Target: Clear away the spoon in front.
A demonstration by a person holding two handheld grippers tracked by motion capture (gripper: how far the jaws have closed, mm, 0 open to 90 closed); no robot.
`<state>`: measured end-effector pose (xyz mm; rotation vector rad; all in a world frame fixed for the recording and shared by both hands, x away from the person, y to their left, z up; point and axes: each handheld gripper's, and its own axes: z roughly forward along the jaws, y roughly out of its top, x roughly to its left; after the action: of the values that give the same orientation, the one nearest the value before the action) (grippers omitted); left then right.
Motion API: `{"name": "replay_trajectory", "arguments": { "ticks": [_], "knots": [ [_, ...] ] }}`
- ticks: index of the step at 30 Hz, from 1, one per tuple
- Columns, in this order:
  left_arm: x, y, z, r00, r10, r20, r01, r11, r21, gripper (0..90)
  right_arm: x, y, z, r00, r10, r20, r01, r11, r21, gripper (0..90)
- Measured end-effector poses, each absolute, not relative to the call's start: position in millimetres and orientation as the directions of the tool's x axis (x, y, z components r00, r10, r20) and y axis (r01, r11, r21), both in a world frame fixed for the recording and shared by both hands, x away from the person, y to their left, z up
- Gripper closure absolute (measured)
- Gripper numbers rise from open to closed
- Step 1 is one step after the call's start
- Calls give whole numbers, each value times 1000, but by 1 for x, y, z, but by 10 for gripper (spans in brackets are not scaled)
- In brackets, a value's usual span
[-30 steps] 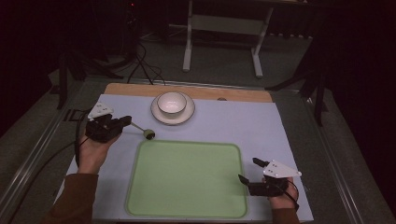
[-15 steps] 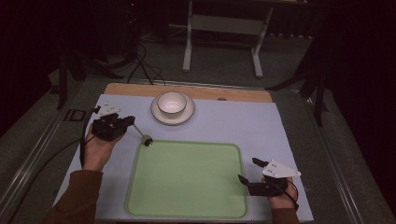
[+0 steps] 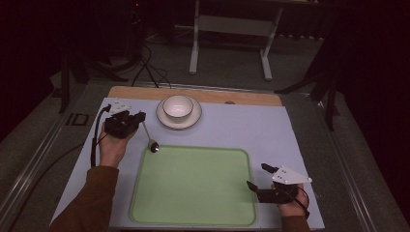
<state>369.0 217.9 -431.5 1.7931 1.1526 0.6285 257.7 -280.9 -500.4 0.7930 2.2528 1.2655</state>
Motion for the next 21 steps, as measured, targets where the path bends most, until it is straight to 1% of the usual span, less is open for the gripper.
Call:
{"name": "replay_trajectory", "arguments": {
  "ticks": [7, 21],
  "knots": [
    [377, 214, -435, 419, 906, -58, 450, -152, 880, 868, 258, -281, -500, -740, 666, -91, 267, 416, 869, 170],
    [368, 215, -427, 457, 886, -85, 465, -157, 871, 883, 258, -280, -500, -743, 663, -92, 268, 420, 867, 170]
  ]
}}
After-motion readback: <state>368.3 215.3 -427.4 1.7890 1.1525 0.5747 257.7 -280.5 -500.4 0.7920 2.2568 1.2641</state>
